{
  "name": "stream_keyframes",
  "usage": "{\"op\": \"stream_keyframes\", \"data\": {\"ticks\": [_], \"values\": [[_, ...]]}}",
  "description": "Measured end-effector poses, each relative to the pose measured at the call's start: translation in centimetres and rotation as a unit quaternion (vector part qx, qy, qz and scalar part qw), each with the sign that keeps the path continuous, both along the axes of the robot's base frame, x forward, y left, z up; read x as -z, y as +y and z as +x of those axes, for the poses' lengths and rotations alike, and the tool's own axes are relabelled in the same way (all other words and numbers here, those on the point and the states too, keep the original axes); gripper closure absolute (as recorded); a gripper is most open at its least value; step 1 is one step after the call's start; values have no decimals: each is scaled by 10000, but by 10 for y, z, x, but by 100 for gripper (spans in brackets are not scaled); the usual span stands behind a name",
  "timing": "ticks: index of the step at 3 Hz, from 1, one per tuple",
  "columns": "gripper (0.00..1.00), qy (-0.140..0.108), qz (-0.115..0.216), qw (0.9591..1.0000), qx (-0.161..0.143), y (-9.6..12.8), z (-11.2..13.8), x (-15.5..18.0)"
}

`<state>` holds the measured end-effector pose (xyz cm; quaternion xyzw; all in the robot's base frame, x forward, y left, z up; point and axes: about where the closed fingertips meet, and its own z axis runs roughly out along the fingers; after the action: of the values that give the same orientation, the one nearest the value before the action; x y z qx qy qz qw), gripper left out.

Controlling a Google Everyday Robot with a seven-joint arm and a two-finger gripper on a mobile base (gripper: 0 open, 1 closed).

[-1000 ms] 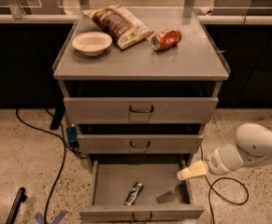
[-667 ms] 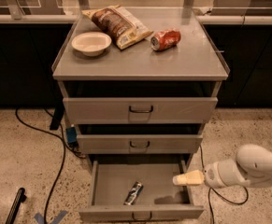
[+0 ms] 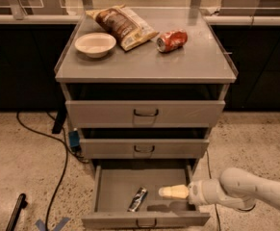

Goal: Pick redbull can from bottom drawer and place on counter

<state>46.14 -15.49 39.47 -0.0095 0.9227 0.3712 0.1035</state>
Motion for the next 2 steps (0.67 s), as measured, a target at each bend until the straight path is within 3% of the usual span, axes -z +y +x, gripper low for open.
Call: {"op": "stream_keyframes", "data": {"ticks": [1, 2], "values": [[0, 293, -62, 9994, -185, 34, 7, 36], [0, 317, -52, 9991, -289, 45, 8, 38]]}}
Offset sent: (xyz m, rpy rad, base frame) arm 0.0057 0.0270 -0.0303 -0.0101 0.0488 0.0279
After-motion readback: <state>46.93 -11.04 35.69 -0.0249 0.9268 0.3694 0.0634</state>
